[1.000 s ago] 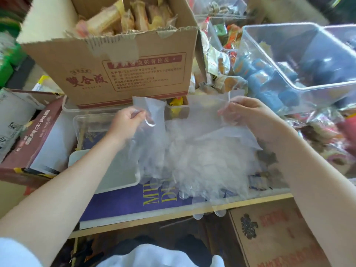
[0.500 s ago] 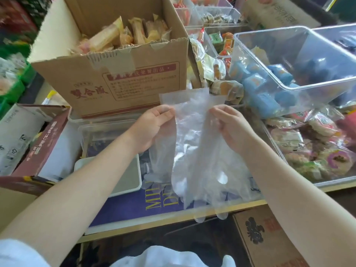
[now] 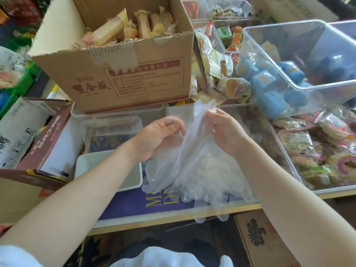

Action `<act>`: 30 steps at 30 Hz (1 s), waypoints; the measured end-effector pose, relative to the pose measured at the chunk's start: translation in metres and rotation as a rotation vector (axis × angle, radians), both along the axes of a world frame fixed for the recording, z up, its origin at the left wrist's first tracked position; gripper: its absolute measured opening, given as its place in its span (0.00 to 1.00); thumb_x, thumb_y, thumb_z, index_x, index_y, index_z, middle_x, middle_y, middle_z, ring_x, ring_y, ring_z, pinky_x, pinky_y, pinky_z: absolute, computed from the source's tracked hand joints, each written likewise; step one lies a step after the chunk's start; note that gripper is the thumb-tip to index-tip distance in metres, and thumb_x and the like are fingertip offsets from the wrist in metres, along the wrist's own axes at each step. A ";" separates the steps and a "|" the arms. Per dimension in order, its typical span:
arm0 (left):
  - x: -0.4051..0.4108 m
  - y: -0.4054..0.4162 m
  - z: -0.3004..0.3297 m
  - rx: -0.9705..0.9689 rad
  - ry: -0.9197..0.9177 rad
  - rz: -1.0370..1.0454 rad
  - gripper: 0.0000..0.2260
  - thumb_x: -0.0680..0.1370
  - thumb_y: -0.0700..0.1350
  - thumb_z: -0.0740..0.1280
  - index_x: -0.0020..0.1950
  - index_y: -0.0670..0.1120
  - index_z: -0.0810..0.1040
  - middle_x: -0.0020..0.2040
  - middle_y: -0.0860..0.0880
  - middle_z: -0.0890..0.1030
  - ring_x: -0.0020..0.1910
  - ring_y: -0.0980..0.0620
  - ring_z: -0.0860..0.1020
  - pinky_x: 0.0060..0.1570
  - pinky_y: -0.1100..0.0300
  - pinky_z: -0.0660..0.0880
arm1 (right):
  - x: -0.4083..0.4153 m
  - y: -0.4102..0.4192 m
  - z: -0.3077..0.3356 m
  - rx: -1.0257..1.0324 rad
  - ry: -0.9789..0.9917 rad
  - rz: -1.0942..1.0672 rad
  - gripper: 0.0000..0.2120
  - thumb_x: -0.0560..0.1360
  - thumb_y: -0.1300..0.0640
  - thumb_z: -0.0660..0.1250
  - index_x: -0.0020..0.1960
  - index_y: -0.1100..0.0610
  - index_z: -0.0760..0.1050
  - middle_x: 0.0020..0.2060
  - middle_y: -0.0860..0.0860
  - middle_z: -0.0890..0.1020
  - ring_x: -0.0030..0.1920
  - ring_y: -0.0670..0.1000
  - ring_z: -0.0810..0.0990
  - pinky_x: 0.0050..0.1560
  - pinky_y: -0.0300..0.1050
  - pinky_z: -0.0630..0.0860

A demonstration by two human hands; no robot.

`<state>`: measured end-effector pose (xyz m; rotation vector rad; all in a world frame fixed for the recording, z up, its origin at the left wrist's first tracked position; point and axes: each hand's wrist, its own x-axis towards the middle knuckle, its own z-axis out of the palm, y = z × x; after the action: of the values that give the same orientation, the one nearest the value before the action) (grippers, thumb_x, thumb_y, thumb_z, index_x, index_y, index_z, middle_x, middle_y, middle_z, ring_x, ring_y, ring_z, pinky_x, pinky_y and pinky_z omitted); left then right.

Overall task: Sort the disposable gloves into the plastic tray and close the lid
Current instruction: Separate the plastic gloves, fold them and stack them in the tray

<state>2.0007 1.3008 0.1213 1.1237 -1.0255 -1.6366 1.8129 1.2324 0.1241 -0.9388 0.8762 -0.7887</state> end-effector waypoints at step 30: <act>0.022 0.000 -0.001 -0.151 -0.260 0.273 0.07 0.78 0.35 0.63 0.42 0.44 0.75 0.33 0.53 0.83 0.34 0.60 0.79 0.37 0.70 0.74 | 0.002 0.002 -0.017 -0.201 0.227 0.011 0.09 0.66 0.53 0.75 0.38 0.56 0.78 0.37 0.54 0.78 0.40 0.51 0.75 0.44 0.42 0.70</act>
<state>2.0224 1.3007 0.1200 1.3326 -1.0850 -1.2005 1.8148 1.2340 0.1075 -1.2268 0.9998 -0.7804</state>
